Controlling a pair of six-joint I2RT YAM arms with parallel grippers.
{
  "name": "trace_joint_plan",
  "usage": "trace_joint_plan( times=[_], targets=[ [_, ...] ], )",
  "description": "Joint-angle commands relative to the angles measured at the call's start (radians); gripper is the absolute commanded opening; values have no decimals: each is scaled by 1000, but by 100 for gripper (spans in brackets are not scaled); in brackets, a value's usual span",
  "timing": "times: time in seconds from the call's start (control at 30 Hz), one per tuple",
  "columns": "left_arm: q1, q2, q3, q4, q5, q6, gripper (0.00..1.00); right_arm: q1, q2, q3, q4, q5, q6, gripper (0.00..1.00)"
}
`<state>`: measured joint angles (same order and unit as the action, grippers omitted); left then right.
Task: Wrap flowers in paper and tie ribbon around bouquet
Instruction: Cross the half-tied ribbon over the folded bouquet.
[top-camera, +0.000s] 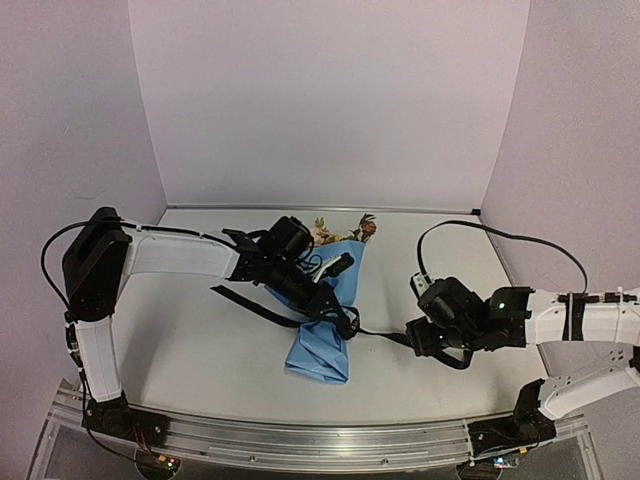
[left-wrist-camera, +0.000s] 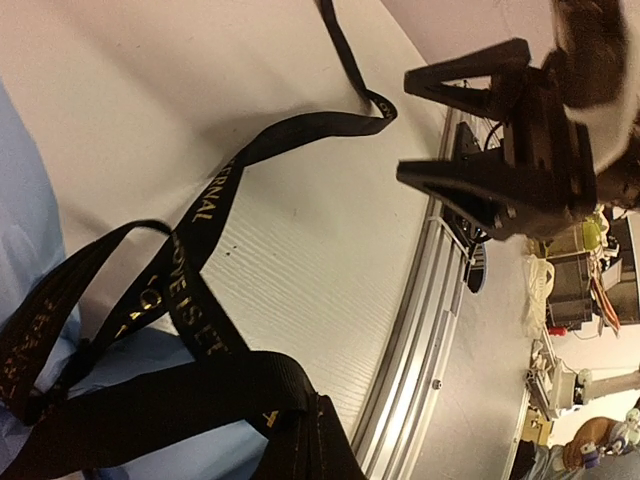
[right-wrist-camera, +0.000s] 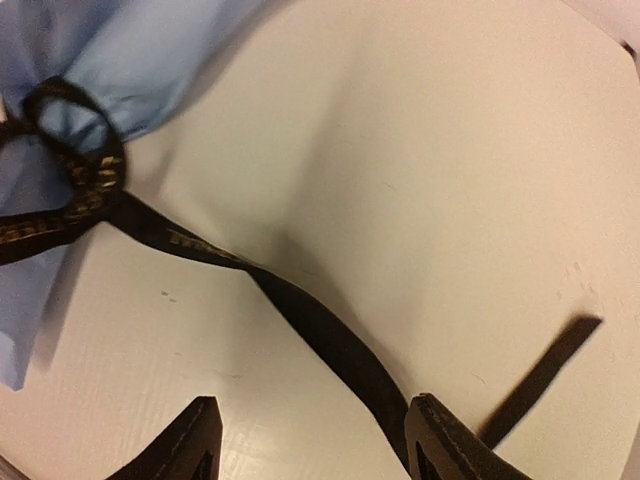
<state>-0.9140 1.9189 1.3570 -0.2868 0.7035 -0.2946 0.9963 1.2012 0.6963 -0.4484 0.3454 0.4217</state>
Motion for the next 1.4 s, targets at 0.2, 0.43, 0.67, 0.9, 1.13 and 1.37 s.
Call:
trace_joint_plan(
  times=[0.2,0.43,0.67,0.9,1.13,1.37],
  targets=[
    [-84,26,105,-68,56,142,0,-165,-109,-20,-503,122,454,66],
    [-98,48,128,-83,39,167,0,-237,-18,-28,-502,0,603,73],
    [-98,66,137,-77,-25,159,0,-247,39,-69,-441,-12,732,76],
    [-101,74,152,-54,-39,163,0,-255,100,-133,-279,-21,823,72],
    [-105,85,171,-42,-58,169,1,-261,138,-149,-210,-12,868,62],
    [-105,82,170,-23,-81,173,9,-263,155,-176,-181,-17,921,43]
  ],
)
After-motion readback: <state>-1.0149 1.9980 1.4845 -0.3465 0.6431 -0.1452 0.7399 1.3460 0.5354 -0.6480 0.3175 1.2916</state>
